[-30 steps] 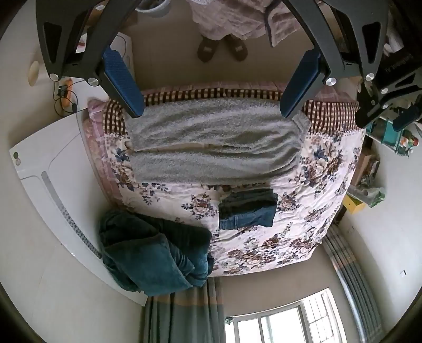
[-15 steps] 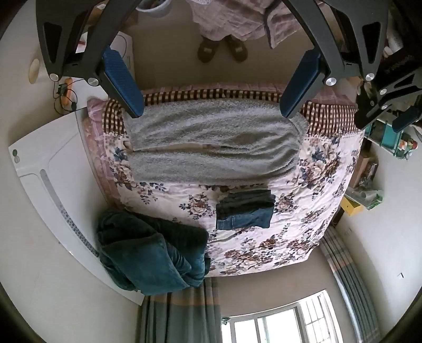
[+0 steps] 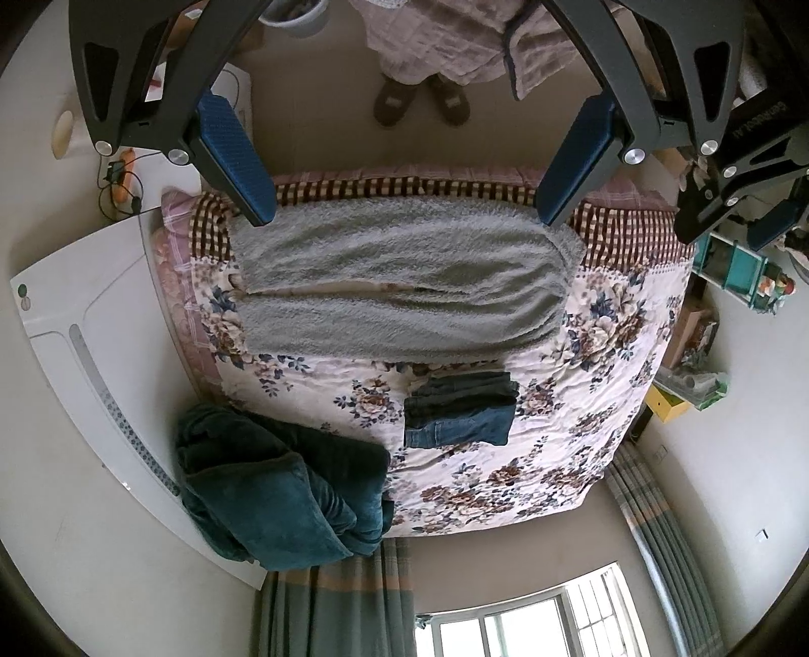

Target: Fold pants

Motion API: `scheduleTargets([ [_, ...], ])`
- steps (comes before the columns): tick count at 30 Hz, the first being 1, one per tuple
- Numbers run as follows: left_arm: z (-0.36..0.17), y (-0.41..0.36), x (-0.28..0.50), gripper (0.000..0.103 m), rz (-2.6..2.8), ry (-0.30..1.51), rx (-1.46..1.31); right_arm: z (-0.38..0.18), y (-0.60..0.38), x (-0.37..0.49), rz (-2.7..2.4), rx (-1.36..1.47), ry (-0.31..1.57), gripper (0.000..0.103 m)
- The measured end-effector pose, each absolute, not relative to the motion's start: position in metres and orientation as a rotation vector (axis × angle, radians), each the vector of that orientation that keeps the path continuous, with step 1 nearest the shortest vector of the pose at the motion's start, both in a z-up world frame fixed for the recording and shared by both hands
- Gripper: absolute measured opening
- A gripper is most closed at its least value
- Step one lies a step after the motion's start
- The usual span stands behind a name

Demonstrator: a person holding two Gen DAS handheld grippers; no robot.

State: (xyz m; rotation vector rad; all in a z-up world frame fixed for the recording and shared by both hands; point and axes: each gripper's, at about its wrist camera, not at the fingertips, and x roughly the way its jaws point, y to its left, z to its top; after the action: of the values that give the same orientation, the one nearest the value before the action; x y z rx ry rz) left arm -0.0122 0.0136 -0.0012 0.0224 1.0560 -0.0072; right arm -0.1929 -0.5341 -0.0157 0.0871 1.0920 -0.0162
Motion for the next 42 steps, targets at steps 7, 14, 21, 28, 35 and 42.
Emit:
scheduleTargets([
  [7,-0.0016,0.0129,-0.0125,0.103,-0.005,1.054,0.020,-0.0150,-0.5327,-0.1933,-0.015,0.084,1.094,0.103],
  [14,-0.0032,0.0139,-0.0150,0.103,-0.002,1.050,0.017,-0.0166,-0.5332,-0.1929,-0.018,0.087,1.091,0.103],
  [21,-0.0025,0.0143,-0.0141,0.103,-0.004,1.050,0.019,-0.0157,-0.5328,-0.1937,-0.017,0.083,1.091,0.103],
  [28,-0.0020,0.0143,-0.0135,0.103,-0.003,1.050,0.016,-0.0158,-0.5310,-0.1938,-0.018,0.079,1.091,0.103],
  [35,-0.0025,0.0164,-0.0144,0.103,-0.004,1.046,0.023,-0.0157,-0.5300,-0.1939,-0.019,0.078,1.090,0.103],
  [42,-0.0025,0.0172,-0.0150,0.103,-0.005,1.045,0.019,-0.0164,-0.5294,-0.1937,-0.023,0.080,1.089,0.103],
])
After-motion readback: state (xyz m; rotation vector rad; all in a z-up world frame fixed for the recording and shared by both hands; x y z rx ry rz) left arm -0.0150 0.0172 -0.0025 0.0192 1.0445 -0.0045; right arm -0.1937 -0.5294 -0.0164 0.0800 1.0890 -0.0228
